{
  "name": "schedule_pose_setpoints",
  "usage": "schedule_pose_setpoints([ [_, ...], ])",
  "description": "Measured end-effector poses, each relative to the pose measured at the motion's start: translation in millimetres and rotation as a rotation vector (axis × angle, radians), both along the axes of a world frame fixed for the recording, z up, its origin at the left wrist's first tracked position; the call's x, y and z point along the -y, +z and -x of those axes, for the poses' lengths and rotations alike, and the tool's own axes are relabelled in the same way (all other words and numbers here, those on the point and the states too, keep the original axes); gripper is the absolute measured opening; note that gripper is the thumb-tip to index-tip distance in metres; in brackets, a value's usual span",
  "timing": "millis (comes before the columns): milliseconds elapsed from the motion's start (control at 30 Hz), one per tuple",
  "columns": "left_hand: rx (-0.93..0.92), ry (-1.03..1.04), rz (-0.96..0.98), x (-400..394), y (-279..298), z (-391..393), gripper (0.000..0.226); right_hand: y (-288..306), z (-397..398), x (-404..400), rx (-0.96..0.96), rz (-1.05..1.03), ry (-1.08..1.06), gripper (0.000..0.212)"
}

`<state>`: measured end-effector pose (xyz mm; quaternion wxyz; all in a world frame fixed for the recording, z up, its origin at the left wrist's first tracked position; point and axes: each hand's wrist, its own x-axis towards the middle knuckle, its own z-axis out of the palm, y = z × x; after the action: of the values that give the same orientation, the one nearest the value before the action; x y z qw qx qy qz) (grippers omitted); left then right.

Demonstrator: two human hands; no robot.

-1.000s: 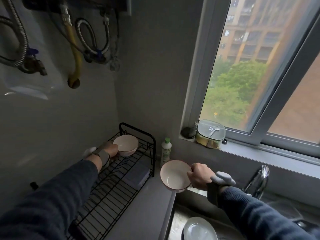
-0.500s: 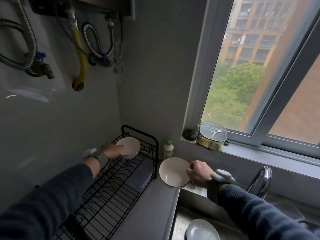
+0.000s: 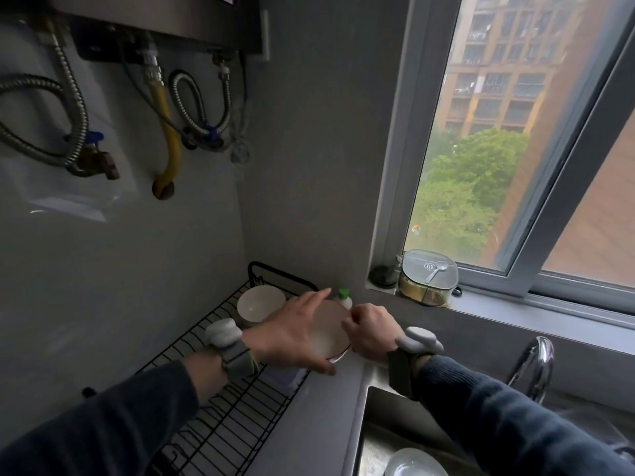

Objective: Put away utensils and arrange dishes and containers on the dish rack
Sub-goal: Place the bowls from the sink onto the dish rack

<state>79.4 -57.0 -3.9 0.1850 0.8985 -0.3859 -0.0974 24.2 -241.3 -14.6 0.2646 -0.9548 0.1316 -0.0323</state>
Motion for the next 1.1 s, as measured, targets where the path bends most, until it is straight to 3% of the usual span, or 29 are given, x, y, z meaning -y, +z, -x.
schedule_pose_setpoints([
  [100, 0.103, 0.015, 0.043, -1, -1, -2, 0.133, 4, -3, -6, 0.033, -0.039, 0.006, 0.032],
  [200, 0.147, 0.031, 0.052, -8, 5, -12, 0.126, 7, -1, -3, 0.074, -0.101, -0.025, 0.050],
  [300, 0.125, 0.189, 0.091, -21, 6, -40, 0.126, 7, 6, 5, 0.057, -0.116, -0.027, 0.061],
  [400, 0.090, 0.446, 0.087, -39, 2, -78, 0.128, 1, 14, 15, 0.032, -0.147, -0.055, 0.042],
  [533, 0.038, 0.553, -0.008, -55, -14, -113, 0.114, -5, 24, 25, -0.030, -0.193, -0.077, 0.016],
  [667, 0.020, 0.579, -0.048, -49, -23, -118, 0.108, -8, 33, 34, -0.094, -0.196, -0.065, 0.014],
  [833, -0.052, 0.614, -0.127, -43, -38, -126, 0.131, -18, 41, 45, -0.129, -0.224, -0.089, 0.014],
  [1100, -0.068, 0.627, -0.127, -38, -46, -123, 0.129, -29, 52, 50, -0.155, -0.242, -0.100, 0.013],
])
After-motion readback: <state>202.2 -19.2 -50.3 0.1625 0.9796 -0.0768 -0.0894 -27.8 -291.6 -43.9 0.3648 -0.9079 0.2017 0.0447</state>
